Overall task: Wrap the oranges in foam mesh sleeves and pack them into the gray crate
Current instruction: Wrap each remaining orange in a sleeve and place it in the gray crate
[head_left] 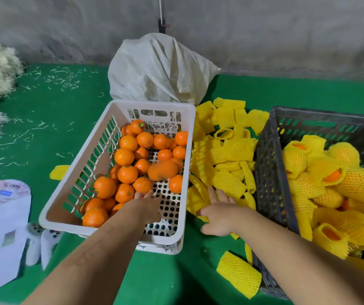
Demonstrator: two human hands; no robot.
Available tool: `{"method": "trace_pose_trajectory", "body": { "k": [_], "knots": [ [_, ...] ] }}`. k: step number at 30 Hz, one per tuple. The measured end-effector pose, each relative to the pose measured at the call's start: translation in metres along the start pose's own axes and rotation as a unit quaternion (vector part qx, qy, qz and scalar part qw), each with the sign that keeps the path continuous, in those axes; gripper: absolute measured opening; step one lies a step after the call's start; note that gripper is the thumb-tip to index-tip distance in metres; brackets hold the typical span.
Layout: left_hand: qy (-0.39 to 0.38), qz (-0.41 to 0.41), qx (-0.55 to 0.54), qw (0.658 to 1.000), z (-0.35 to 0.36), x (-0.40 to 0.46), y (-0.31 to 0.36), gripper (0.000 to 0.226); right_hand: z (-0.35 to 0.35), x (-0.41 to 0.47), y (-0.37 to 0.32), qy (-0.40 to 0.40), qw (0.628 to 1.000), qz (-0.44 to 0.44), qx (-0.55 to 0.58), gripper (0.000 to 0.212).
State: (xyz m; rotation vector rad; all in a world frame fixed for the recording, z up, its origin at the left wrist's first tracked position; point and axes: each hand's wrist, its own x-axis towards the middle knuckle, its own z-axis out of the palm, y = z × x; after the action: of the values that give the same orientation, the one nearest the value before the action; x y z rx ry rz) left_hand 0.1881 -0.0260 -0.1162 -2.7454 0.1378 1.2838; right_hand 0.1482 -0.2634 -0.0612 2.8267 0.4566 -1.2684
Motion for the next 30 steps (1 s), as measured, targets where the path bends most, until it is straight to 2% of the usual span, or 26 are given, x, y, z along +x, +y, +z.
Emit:
{"method": "trace_pose_trajectory", "body": {
  "k": [4,7,9,12,15,17,20,23,25,27,30],
  "knots": [
    [0.012,-0.023,0.01,1.0,-0.001,0.008,-0.003,0.082,0.009,0.005,0.004,-0.07,0.997,-0.011,-0.044,0.06],
    [0.042,-0.053,0.053,0.996,-0.002,0.014,-0.003,0.072,0.009,0.008,0.005,-0.043,0.998,-0.021,-0.041,0.065],
    [0.044,-0.07,0.044,0.996,-0.001,0.015,-0.003,0.081,0.008,0.01,0.006,-0.027,0.999,-0.022,-0.039,0.063],
    [0.057,-0.078,0.033,0.995,0.0,0.014,-0.001,0.095,0.013,0.011,0.005,-0.058,0.998,-0.013,-0.035,0.059],
    [0.118,-0.07,-0.023,0.99,-0.01,0.01,0.007,0.082,0.021,0.014,0.001,-0.085,0.995,0.004,-0.048,0.063],
    [0.192,-0.054,-0.07,0.977,-0.016,0.002,0.013,0.068,0.024,0.015,-0.001,-0.081,0.995,0.017,-0.058,0.064],
    [0.341,0.017,-0.087,0.936,-0.019,-0.014,0.011,0.065,0.021,0.013,-0.003,-0.043,0.996,0.011,-0.081,0.061],
    [0.458,0.095,-0.191,0.863,-0.022,-0.033,0.006,0.073,0.008,0.005,-0.005,0.032,0.998,-0.005,-0.056,0.048],
    [0.473,0.134,-0.334,0.804,-0.022,-0.048,0.012,0.075,-0.006,-0.002,-0.004,0.1,0.993,-0.031,0.051,0.034],
    [0.469,0.167,-0.439,0.748,-0.017,-0.064,0.025,0.076,-0.021,-0.015,0.0,0.168,0.966,-0.061,0.187,0.026],
    [0.476,0.213,-0.493,0.697,-0.009,-0.082,0.049,0.077,-0.034,-0.038,0.017,0.217,0.903,-0.092,0.359,0.038]
  ]
}}
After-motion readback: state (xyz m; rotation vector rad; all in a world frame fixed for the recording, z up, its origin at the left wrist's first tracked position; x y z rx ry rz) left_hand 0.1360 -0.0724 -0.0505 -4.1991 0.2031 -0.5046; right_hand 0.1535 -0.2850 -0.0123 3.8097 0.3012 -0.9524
